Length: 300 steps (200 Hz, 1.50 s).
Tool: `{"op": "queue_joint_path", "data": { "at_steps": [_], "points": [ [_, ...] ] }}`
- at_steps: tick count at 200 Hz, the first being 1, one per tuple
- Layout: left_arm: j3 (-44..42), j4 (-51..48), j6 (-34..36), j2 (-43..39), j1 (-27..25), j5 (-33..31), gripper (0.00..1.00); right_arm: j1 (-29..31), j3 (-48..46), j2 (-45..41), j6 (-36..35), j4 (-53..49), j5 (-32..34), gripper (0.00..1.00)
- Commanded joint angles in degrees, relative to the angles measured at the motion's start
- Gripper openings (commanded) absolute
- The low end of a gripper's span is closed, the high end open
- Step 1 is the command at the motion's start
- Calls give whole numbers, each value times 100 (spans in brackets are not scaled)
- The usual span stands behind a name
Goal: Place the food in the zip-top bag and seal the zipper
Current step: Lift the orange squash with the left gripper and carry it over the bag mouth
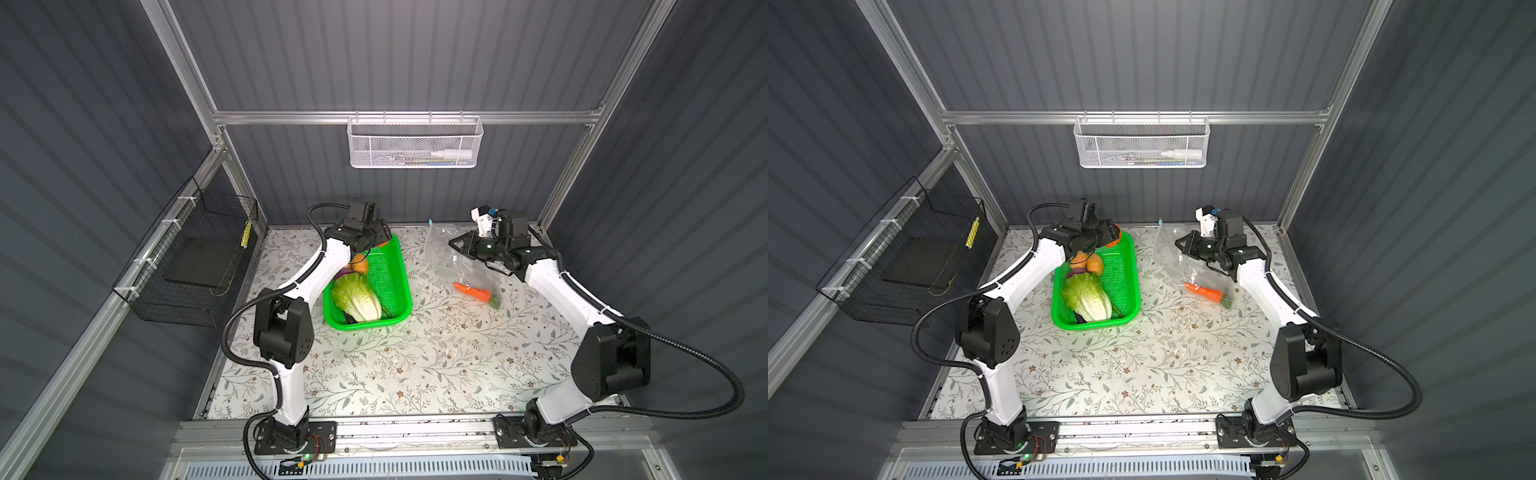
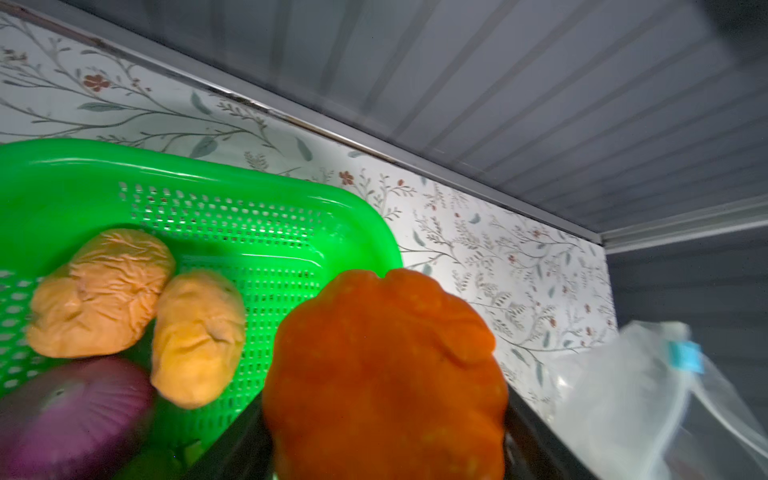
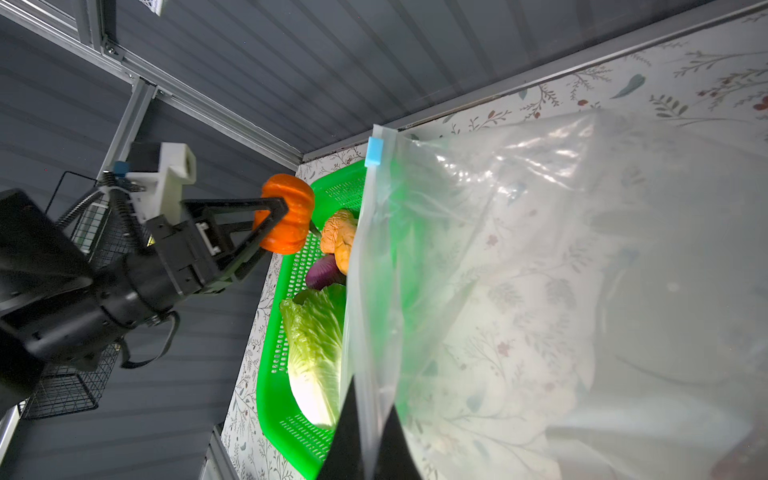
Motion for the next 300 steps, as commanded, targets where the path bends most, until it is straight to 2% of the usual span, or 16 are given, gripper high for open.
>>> {"op": "queue_joint_path", "data": {
  "at_steps": [1,52,117,188,232,251,270,284,300],
  "points": [
    [-94,406,-231,-323,-410,428,70,-1,-62,-109,-51,68,-166,0],
    [199,1082,-562,-141,-913,1602,69,25,-21,-120,17,90,-133,0],
    [262,1175,-611,332,-1105,1892,69,45,-101,-202,125,105,-69,0],
    [612,408,-524,716,-1109,1478,69,81,-194,-283,298,302,-126,0],
    [1231,-638,-361,1038,-1111,1066,71,96,-167,-311,257,337,-60,0],
    [1528,-933,-279,1208,-1122,996,75,104,-159,-257,281,327,-69,0],
    [1779,-1103,-263,1358,-1122,1058,83,130,-161,-204,317,347,-87,0],
    [1855,-1094,-286,1398,-1122,1120,99,157,-167,-186,326,357,-87,0],
    [1866,-988,-381,1357,-1114,1196,100,166,-166,-196,318,349,-70,0]
  ]
}}
